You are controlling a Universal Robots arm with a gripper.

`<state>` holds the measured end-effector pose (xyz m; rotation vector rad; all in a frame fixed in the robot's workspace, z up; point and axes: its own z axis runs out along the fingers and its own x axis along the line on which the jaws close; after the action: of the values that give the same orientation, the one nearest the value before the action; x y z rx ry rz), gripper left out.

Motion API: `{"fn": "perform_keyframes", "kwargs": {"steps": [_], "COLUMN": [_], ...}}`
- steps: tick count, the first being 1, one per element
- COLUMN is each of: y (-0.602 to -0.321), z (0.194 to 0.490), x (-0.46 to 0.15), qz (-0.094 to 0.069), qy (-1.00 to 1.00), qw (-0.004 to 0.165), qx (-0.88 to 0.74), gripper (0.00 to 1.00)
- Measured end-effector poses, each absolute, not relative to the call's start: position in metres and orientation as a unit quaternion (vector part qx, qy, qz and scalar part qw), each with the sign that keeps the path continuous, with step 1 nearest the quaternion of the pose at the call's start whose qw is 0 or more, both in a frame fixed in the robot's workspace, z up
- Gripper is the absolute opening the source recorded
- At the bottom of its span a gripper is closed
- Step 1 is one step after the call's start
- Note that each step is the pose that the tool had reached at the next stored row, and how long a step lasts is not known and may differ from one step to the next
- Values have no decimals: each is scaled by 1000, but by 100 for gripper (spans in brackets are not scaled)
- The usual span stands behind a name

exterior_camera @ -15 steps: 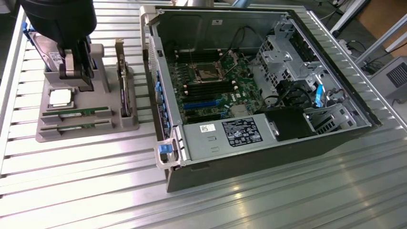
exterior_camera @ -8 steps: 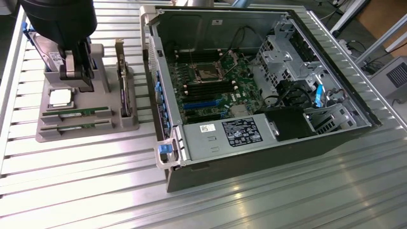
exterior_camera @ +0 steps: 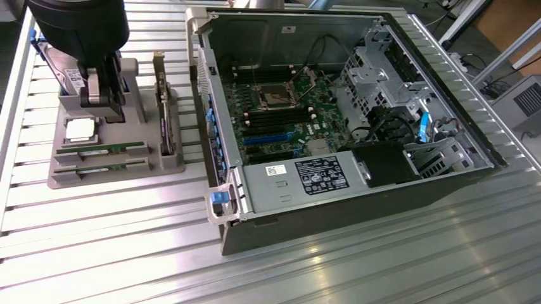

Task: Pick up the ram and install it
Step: 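Pick up the ram and move it above insertion slot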

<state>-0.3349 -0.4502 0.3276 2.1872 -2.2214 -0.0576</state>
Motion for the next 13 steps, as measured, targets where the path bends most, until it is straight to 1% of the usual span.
{"fn": "perform_keyframes", "kwargs": {"steps": [13], "y": [-450], "z": [325], "x": [-337], "qz": [-18], "qy": [-712], "qw": [12], "qx": [701], "gripper": [36]}}
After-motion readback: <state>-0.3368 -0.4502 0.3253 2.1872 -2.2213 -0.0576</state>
